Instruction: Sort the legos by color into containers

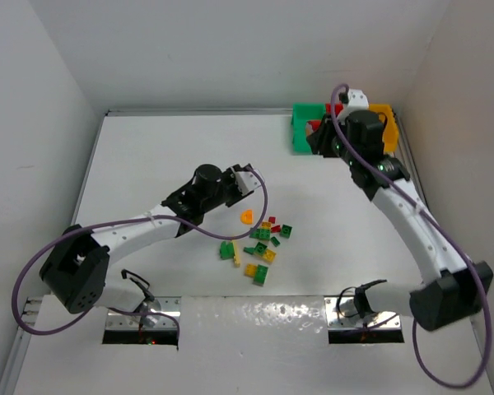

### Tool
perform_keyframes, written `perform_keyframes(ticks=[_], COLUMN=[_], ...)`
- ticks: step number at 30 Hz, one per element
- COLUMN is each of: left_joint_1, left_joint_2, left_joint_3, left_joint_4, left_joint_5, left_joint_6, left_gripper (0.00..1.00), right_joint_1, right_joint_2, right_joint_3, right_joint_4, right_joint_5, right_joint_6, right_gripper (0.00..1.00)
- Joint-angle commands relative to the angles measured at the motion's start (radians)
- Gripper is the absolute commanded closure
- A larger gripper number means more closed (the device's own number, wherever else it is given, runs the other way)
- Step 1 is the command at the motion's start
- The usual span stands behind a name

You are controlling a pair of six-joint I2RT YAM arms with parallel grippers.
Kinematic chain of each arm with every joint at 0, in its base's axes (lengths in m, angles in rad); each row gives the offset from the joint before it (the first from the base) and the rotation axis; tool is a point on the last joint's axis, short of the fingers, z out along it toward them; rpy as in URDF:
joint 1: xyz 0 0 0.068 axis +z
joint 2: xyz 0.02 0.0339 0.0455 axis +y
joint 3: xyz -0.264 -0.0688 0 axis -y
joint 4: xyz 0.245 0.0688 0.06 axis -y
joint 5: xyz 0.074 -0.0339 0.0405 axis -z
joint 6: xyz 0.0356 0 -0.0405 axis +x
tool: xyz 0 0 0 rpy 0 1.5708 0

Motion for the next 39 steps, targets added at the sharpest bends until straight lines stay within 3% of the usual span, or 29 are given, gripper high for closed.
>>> perform_keyframes(ticks=[1, 3, 5, 7, 9, 16, 20, 24, 39], left_joint_1=[0.008, 0.009, 0.009, 0.012, 0.015, 0.064, 0.093, 0.135, 0.179], left_joint_2=[-0.048, -0.054, -0.06, -0.085, -0.111, -0.114, -0.094, -0.074, 0.006], left_joint_3=[0.019, 0.031, 0.042, 0.042, 0.025, -0.002, -0.002, 0.001, 0.053], left_joint_4=[0.031, 0.022, -0.001, -0.01, -0.015, -0.02, -0.007, -0.007, -0.006], left_joint_5=[-0.036, -0.043, -0.053, -0.059, -0.065, -0.077, -0.066, -0.062, -0.001], left_joint_6=[-0.04, -0.057, -0.071, -0.092, -0.102, -0.125, -0.14, -0.166, -0.163], left_gripper=[1.0, 1.0, 1.0, 1.0, 1.0, 1.0, 1.0, 1.0, 1.0], right_joint_1=[-0.108, -0.196, -0.208, -0.213, -0.22, -0.25, -0.254, -0.266, -0.314], right_joint_2=[0.17, 0.385, 0.565, 0.65, 0.744, 0.899, 0.948, 1.046, 1.128], right_joint_3=[0.19, 0.404, 0.544, 0.659, 0.729, 0.78, 0.749, 0.812, 0.784], right_joint_4=[-0.072, -0.167, -0.23, -0.246, -0.23, -0.091, 0.062, 0.052, 0.093], right_joint_5=[-0.178, -0.168, -0.017, 0.112, 0.12, 0.208, 0.183, 0.254, 0.15], right_joint_6=[-0.003, 0.013, -0.036, -0.097, -0.169, -0.21, -0.32, -0.348, -0.378], right_gripper=[1.0, 1.0, 1.0, 1.0, 1.0, 1.0, 1.0, 1.0, 0.99])
